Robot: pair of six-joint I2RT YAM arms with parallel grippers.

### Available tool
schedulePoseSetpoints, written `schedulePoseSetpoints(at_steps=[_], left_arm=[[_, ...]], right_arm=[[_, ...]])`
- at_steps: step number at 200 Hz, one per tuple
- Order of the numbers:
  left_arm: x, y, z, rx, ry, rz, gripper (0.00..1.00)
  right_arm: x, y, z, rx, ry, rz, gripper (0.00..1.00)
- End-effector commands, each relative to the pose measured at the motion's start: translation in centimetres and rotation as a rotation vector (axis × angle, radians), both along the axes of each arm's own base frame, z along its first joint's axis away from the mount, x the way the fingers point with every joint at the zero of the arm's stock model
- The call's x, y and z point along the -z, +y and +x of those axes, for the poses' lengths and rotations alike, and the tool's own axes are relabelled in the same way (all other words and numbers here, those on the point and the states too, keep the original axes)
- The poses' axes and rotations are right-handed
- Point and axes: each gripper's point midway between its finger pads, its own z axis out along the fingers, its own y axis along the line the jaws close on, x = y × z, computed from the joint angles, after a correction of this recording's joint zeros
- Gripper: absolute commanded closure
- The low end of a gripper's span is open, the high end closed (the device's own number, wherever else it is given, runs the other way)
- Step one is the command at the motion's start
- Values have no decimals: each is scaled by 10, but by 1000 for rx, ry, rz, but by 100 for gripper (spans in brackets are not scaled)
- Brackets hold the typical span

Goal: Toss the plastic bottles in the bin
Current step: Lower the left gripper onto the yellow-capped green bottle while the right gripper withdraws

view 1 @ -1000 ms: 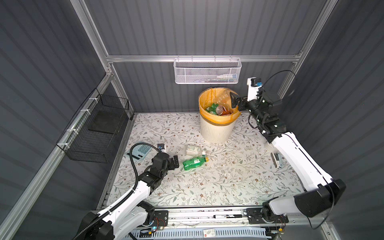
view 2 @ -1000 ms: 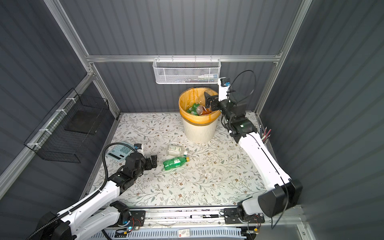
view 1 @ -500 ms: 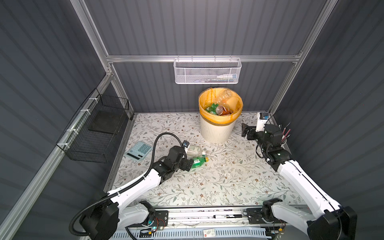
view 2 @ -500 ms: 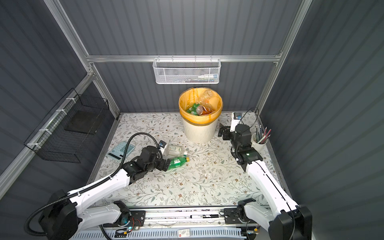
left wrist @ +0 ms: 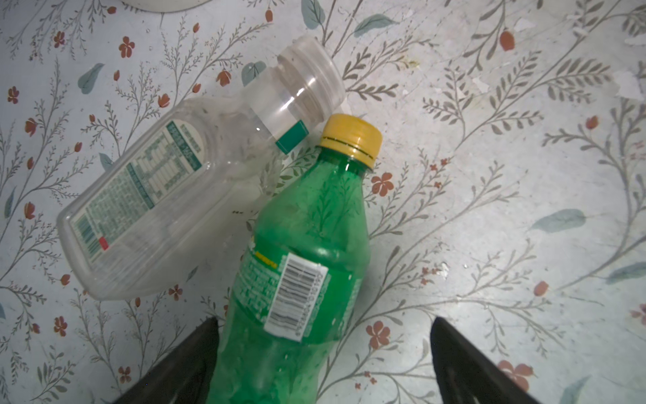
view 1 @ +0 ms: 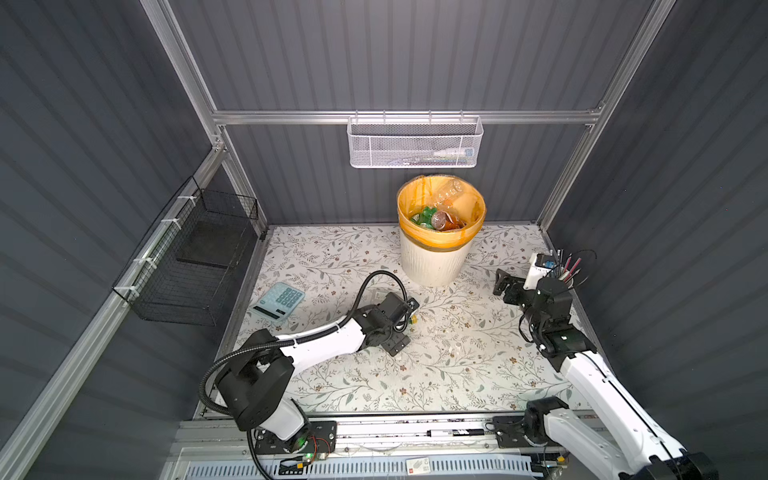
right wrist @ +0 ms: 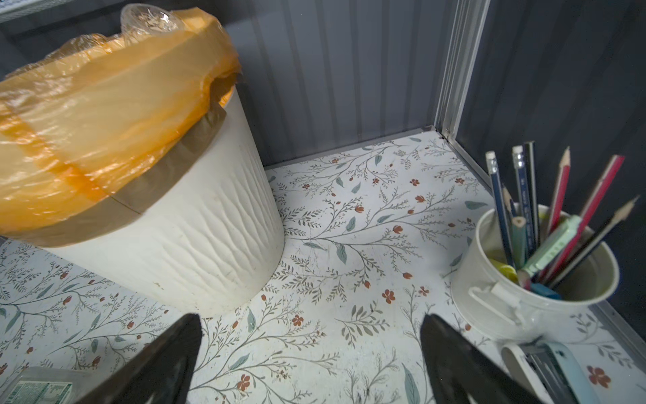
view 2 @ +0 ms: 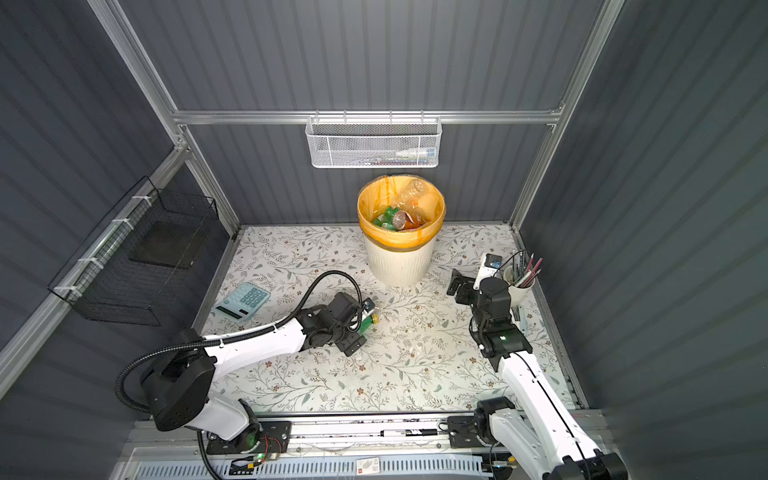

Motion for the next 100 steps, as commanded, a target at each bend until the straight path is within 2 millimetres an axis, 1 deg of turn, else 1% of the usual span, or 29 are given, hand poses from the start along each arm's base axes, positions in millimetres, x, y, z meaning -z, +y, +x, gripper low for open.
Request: schedulePoseSetpoints(at_steps=[1,38,63,92,100], left_arm=[[5,1,0,20,30,97,7],[26,0,-3,38,105,199,14],[33,0,-4,38,127,234,18],[36,-1,-4,37,136,238,33],[36,-1,-5,34,137,235,35]], right_arm=[[4,-4,-3,19,0,23,1],[9,-9,-4,29,9,28,1],[13,-12,-5,34,16,35,1],[17,-15,-5,38,23,45,1],[17,-15,-5,38,23,48,1]])
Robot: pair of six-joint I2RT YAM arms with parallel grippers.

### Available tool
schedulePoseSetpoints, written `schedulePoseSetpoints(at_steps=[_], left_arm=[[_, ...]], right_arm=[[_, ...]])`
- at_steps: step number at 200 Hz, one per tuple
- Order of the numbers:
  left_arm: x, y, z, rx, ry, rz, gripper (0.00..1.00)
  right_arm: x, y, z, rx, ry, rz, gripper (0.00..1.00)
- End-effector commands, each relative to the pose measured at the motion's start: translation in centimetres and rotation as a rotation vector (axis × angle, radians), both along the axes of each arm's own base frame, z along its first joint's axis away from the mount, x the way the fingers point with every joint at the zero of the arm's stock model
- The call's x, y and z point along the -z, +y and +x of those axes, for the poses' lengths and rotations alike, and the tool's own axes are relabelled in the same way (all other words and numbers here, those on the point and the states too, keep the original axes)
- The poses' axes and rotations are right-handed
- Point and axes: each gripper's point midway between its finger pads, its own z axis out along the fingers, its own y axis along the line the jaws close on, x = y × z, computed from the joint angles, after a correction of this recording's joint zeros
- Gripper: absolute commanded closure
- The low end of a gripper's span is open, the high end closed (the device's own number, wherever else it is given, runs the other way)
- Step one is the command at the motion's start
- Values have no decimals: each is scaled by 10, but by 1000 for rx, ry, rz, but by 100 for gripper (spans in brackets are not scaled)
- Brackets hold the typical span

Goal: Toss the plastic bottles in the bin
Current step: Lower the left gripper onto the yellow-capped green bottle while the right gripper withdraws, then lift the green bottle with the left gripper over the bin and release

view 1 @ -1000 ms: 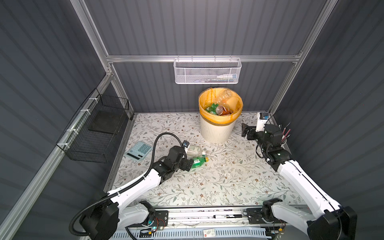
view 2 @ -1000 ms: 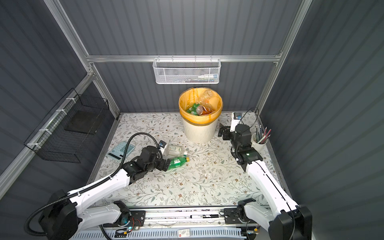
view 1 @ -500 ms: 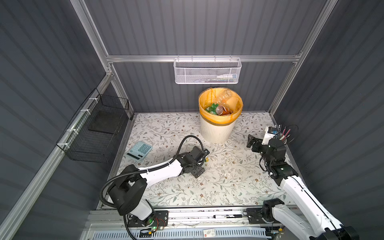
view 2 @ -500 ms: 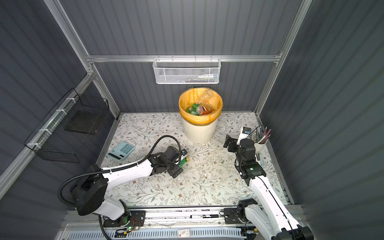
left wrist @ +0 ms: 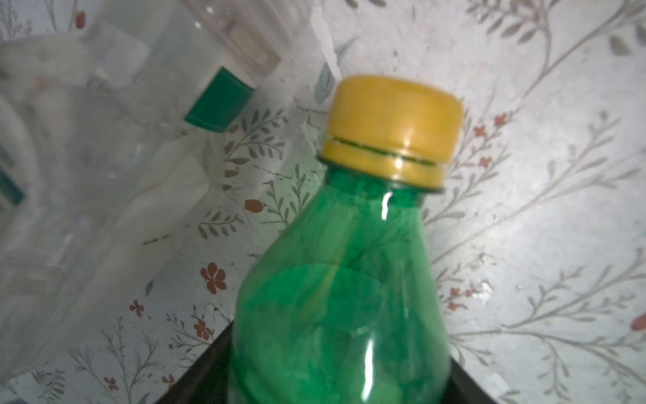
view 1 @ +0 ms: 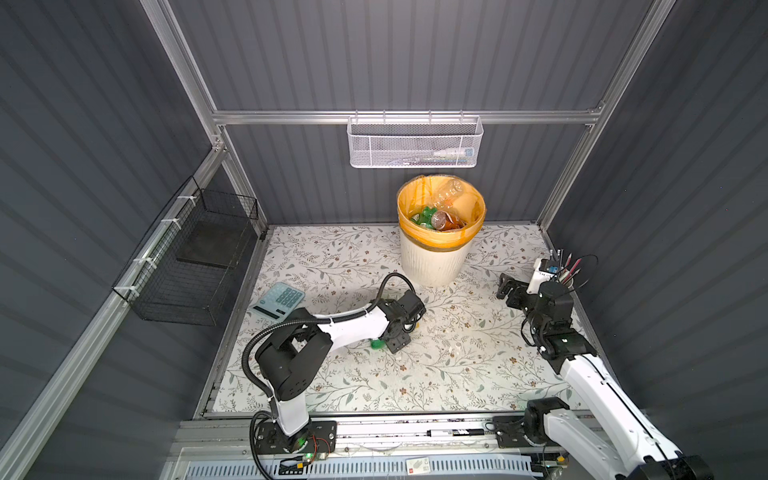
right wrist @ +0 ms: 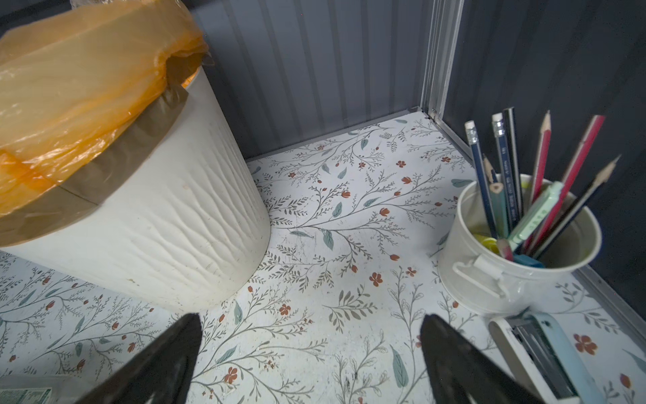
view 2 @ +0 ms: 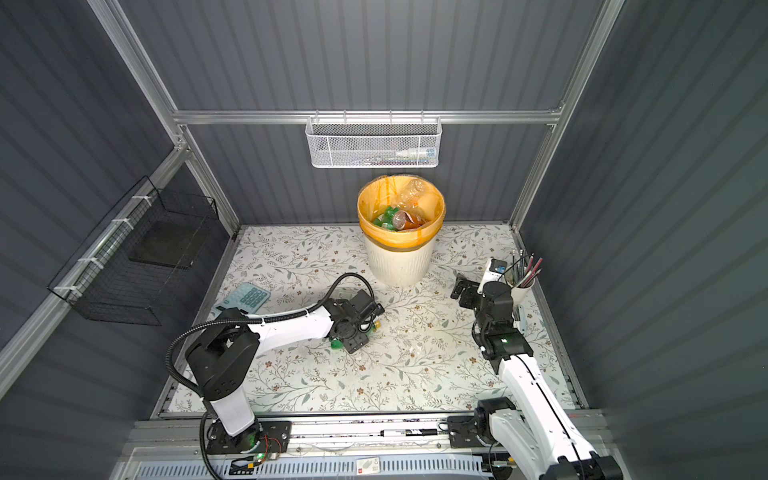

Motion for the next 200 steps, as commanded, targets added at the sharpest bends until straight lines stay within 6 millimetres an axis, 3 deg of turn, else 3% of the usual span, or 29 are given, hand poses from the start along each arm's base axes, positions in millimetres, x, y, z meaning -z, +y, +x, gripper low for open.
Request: schedulePoseSetpoints(at_steps=[1,33,55,76,95,123,173,200], left_arm=[[-4,-1,-3,9,12,16,35],[-10,-5,-4,6,2,-25,39],[-24,-12,-3,-1,-29,-109,44],[-53,-20,1,-10,-97,-219,47],[-92,-22,7,-23,-195,-324,50],[-176,-19,18,-33,-409,-503,50],[-389,20,40,-91,-998,-944,51],[-481,24,37,-36,-1205,-1168,50]], right_arm=[[3,-1,-2,-1,-1,22,1],[2,-2,-1,0,-3,29,1],[3,-2,-1,-1,-1,35,1],[4,-2,-2,-2,0,43,1],[4,-2,-2,-3,-1,51,1],[2,-1,-2,-6,-9,63,1],[-9,-3,-5,-4,-39,67,1],[-16,-6,-10,5,-52,56,1]])
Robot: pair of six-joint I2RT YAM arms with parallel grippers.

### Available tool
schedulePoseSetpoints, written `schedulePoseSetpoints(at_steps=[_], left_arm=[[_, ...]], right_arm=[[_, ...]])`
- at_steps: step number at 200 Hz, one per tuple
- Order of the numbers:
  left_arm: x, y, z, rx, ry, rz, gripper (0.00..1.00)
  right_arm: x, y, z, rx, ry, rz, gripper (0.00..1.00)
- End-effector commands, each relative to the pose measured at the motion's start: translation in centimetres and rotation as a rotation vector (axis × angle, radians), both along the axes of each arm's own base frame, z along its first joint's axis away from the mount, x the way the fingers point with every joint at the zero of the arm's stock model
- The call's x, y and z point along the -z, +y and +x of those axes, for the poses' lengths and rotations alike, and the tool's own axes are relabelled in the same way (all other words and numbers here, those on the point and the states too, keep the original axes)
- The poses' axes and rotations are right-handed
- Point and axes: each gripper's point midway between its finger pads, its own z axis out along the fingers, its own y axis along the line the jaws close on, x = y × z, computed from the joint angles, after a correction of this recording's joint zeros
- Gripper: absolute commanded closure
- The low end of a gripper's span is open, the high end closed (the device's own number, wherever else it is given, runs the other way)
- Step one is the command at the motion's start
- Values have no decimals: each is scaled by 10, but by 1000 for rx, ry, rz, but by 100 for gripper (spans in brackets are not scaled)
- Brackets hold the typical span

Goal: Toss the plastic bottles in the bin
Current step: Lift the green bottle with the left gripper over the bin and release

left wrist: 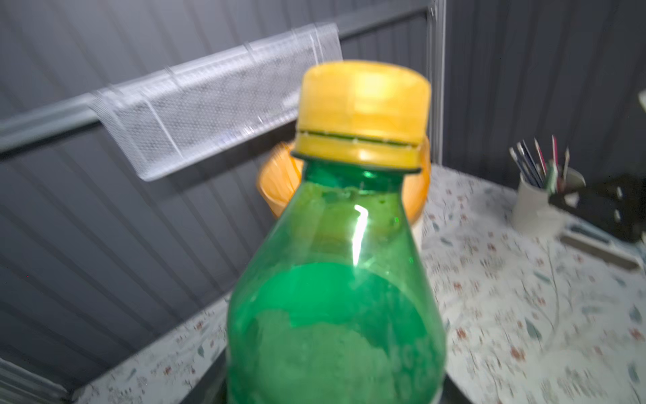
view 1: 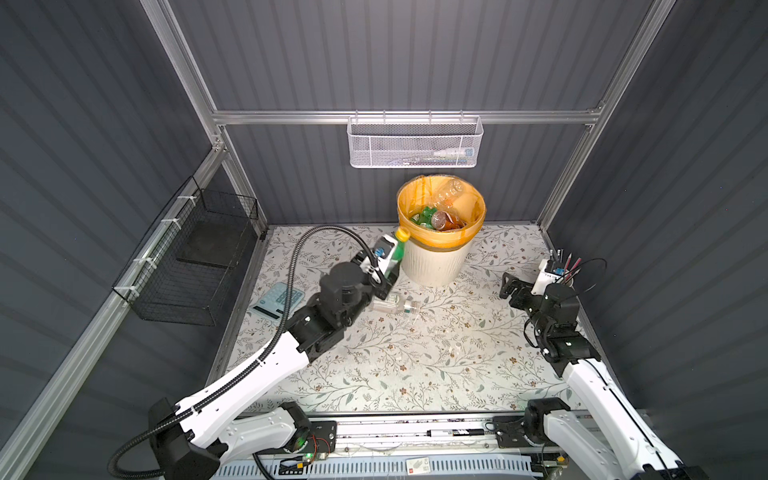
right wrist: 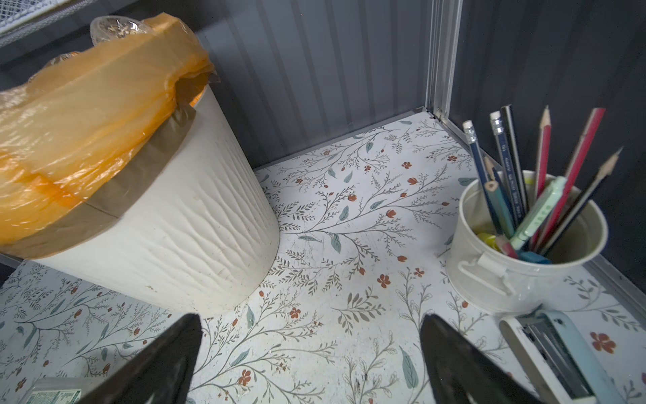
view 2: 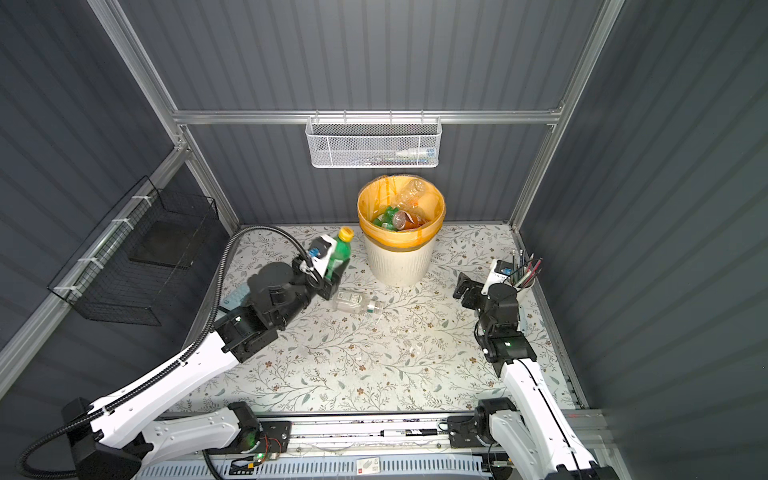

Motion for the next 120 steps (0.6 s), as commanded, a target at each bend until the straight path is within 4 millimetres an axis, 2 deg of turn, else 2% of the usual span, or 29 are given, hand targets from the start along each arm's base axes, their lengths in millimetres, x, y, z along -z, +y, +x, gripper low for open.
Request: schedulePoseSetpoints(at_steps=[1,21,32,34,41,51,61,68,73,80,94,99,106,114,120], left_arm=[[-109,7,-6,21,-305,-219,50],[-154,-9,-6,81,-430,-283,51],[-158,-26,13,99,-426,-284,51],[-169,-24,12,102,-438,-301,51],[-168,-34,32,115,-399,-313,51],[-149,-54,68,148,-297,-314,51],[-122,-77,104,172,-176,-310,48],[-91,-95,128,184,-70,-286,44],[-73,-106,142,191,-10,-280,37],[-46,-119,158,195,85,-258,34],[-7,-136,181,193,234,-218,23],[-1,-138,185,187,266,-207,16],[1,-139,187,179,286,-200,14],[-7,-136,186,178,274,-205,11],[-13,-134,182,183,250,-213,4]], right_arm=[[-5,-3,-5,9,-11,-3,1],[-13,-6,-8,19,-30,-6,1],[-18,-6,-9,21,-44,-3,1],[-19,-6,-9,19,-46,-2,1],[-22,-5,-9,16,-54,1,1],[-26,-4,-9,8,-62,6,1],[-28,-1,-8,-7,-67,14,1],[-29,1,-7,-15,-66,19,1],[-30,2,-6,-21,-68,23,1],[-29,3,-6,-26,-65,25,1],[-29,4,-5,-34,-62,25,1],[-30,4,-5,-36,-63,25,1],[-31,4,-6,-36,-63,22,1],[-31,5,-7,-39,-64,22,1],[-31,5,-7,-39,-65,22,1]])
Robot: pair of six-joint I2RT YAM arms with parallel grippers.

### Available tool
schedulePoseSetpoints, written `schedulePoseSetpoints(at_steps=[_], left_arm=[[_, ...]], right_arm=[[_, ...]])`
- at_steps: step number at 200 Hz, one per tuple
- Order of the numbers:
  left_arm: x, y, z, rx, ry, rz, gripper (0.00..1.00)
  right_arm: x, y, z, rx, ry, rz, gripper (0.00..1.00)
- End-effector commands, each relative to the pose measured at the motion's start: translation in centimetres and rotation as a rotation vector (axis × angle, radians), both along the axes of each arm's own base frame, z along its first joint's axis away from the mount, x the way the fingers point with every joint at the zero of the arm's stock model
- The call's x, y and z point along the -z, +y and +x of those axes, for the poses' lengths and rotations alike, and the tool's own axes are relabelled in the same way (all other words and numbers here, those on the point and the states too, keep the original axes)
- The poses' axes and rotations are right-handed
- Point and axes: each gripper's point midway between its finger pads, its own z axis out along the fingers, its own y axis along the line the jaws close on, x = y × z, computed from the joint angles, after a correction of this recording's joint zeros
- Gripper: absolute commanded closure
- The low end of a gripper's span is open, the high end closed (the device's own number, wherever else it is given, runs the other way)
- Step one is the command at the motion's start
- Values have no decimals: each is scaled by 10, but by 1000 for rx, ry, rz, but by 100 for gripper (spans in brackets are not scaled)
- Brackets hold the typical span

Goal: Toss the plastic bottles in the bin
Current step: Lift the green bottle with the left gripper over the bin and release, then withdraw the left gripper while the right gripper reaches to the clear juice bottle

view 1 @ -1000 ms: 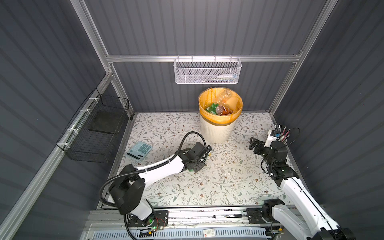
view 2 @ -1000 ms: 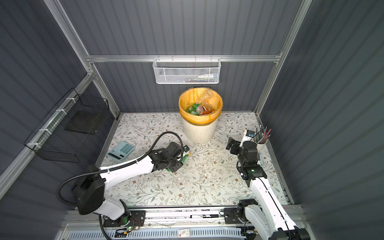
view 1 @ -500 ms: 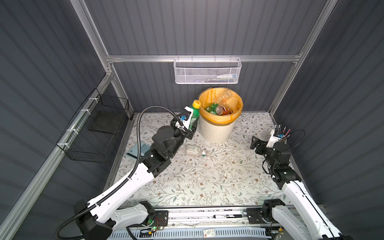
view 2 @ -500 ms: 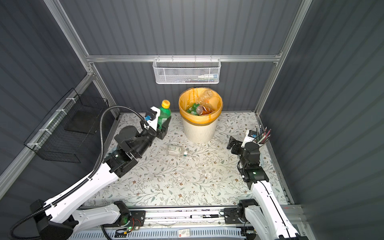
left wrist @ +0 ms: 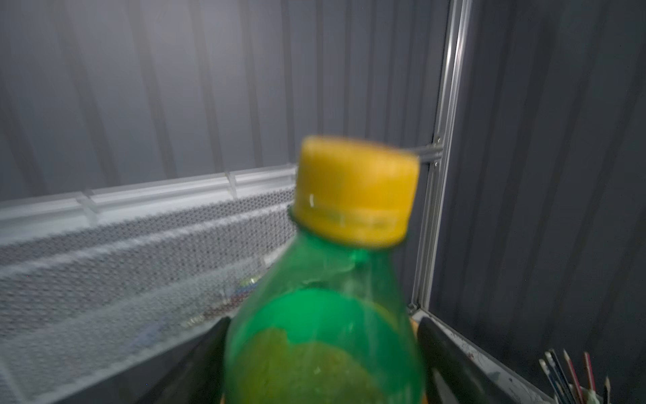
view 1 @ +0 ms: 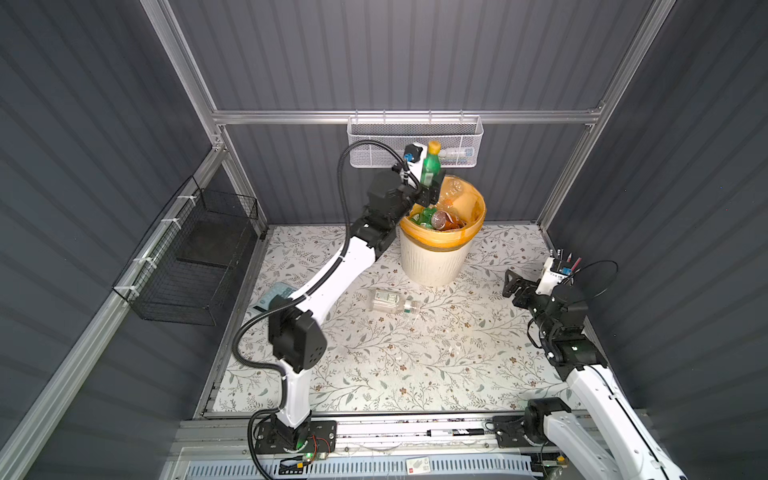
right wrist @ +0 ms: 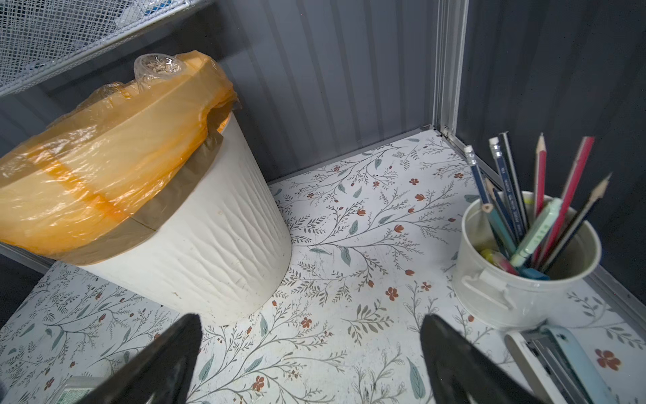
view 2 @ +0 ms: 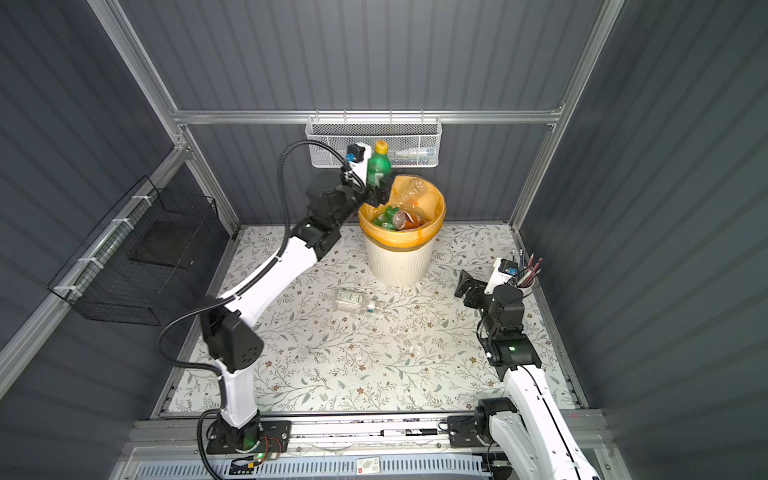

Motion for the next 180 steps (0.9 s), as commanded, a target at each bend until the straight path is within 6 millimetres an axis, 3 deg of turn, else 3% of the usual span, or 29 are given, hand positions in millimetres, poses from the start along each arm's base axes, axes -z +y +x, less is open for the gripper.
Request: schedulePoseSetpoints(at_steps=[1,26,42,74,99,122,127,144,160,180], left_arm=[[4,0,-17,50,122,8,3],[-36,24,-42,29,-7,-66,0],[-42,36,-54,13,-27,-69,0],[-40,59,-76,-15,-45,-55,0],[-24,78,-87,-64,-24,-23,0],[7,99,-95,-135,29,18,0],[30,104,-96,-156,66,47,0],[69,127,-100,-248,132,88,0],[103,153,-106,-342,194,114,0],[143,183,-117,-427,273,126,0]], right_arm=[[-11,2,-1,-15,-19,9,1],[-9,3,-2,-17,-21,18,1],[-5,3,-1,-17,-16,23,1],[0,7,1,-42,6,19,1],[1,13,2,-77,13,20,1],[2,24,4,-134,12,38,1],[2,27,4,-150,12,45,1],[4,41,7,-211,15,59,1],[7,60,11,-275,30,36,1],[11,98,15,-382,48,-67,1]])
